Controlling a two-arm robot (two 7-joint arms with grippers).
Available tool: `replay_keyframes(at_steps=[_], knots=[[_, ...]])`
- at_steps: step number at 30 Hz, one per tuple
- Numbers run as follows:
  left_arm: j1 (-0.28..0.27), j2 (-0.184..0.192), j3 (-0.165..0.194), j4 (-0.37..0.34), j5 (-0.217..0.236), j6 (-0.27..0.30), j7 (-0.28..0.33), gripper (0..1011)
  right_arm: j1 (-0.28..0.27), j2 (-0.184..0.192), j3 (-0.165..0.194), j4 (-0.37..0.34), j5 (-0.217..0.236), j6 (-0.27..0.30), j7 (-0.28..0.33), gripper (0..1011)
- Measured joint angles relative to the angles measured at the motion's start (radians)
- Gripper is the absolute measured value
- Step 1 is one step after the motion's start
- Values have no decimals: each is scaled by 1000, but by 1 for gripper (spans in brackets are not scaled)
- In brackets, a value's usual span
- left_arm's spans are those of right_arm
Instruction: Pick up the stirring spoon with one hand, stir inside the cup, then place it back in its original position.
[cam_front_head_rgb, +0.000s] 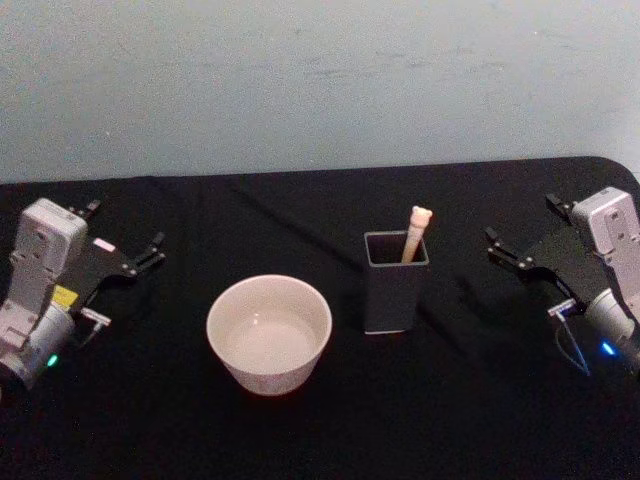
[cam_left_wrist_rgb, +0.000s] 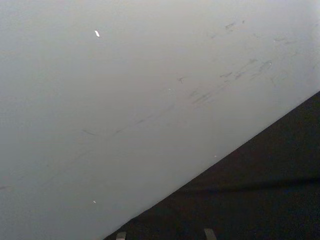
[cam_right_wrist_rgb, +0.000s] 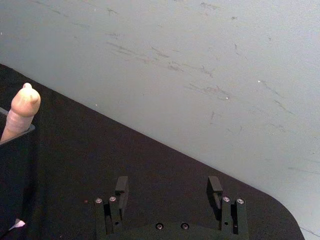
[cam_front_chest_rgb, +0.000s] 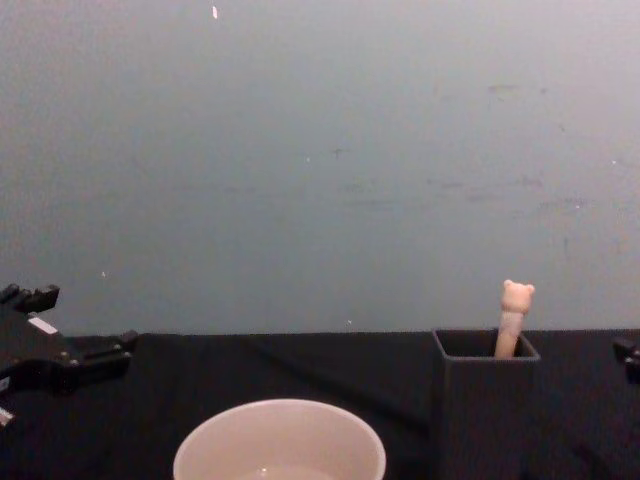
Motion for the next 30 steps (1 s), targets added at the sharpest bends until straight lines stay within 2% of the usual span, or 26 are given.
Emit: replay_keyframes(at_steps=[30], knots=[[0,0,0,0,0,0,0,1001,0,0,0,0,0,0,0,1000]])
